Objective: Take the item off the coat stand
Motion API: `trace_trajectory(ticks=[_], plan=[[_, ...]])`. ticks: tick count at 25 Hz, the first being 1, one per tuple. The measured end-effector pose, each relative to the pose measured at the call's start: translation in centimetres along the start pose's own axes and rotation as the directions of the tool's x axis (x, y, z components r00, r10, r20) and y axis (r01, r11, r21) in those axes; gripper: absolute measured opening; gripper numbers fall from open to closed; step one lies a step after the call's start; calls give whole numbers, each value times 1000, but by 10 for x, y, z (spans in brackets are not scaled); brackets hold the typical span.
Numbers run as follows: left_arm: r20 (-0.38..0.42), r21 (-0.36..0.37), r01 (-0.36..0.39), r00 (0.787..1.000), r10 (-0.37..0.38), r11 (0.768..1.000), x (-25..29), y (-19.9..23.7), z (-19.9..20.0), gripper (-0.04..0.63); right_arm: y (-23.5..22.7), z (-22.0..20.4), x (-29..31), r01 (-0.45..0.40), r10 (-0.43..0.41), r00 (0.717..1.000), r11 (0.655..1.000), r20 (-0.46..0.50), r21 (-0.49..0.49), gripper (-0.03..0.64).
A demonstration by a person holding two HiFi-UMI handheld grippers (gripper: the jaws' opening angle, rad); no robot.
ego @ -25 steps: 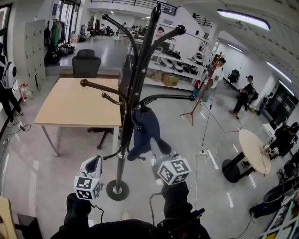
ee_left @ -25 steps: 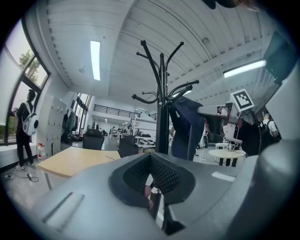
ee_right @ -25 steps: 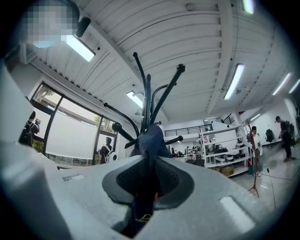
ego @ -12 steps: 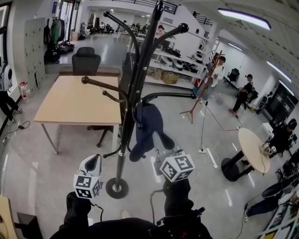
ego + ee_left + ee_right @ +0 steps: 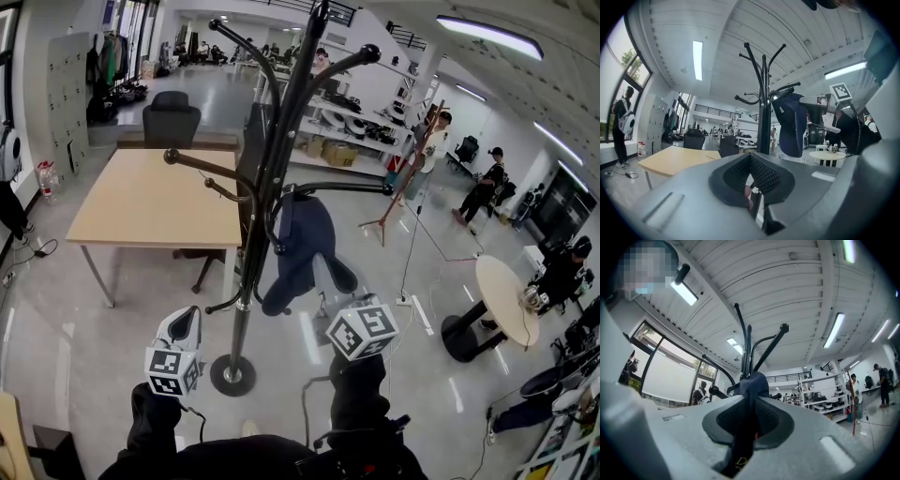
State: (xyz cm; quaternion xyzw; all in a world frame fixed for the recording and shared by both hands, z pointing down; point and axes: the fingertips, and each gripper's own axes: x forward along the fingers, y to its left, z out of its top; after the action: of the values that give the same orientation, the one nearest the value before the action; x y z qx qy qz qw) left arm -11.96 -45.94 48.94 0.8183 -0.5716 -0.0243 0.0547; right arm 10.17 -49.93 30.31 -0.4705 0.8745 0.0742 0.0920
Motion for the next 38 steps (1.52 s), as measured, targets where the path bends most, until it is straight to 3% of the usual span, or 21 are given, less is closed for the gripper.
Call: trace_trajectory(ticks=[38], plan=[[7, -5, 21, 1000, -21, 1000, -3, -15, 1, 3, -19, 49, -32, 73, -70, 995, 997, 72, -33, 40]])
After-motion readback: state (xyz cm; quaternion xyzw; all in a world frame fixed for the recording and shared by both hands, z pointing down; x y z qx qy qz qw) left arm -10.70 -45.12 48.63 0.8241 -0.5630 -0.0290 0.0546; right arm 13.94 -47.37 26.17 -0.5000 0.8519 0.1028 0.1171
